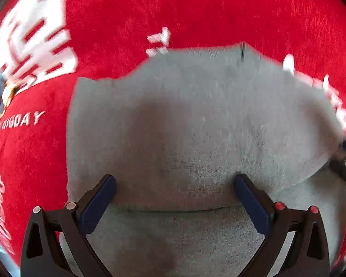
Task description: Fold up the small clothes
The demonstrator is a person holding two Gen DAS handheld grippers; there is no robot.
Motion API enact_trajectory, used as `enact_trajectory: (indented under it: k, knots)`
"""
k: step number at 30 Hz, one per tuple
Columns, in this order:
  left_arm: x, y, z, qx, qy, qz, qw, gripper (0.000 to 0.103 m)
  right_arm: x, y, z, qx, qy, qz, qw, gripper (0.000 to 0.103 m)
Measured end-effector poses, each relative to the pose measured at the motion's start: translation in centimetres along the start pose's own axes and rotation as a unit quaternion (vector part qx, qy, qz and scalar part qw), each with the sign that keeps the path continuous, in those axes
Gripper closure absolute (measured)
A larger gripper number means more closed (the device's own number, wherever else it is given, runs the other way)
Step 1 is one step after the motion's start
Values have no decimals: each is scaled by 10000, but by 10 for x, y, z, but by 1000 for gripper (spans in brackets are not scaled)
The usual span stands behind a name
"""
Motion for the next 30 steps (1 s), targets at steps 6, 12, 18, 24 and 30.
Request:
enact_trajectory:
  k: [6, 12, 18, 24, 30]
  knots:
    - [-8, 12, 42, -167, 61, 161, 9997, 0, -35, 9, 56, -226, 164, -80, 9996, 21]
    - [-48, 23, 83, -192, 421, 113, 9989, 0, -34, 42, 117, -47, -15, 48, 10000, 16]
    - [-65, 35, 60, 135, 776, 296, 9965, 0, -30, 66, 138, -134, -428, -148, 9989, 15]
    - [-93, -8, 71, -290, 693, -280, 9968, 0, -22, 86, 146, -57, -635, -53, 9980, 15]
    - [-116, 18, 114, -453, 608, -681, 9948, 0, 22, 93, 171, -252, -1083, 195, 9936, 15]
Point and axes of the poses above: each gripper's, at about its wrist camera, not at the fingertips, and y roughly against the way its jaws point, x to its right, z to its underside, the point moved 1 cm from there along -y, roughly the way its jaws point, and after that the axes turned 13 degrees about -y, right-handed, at the moved point
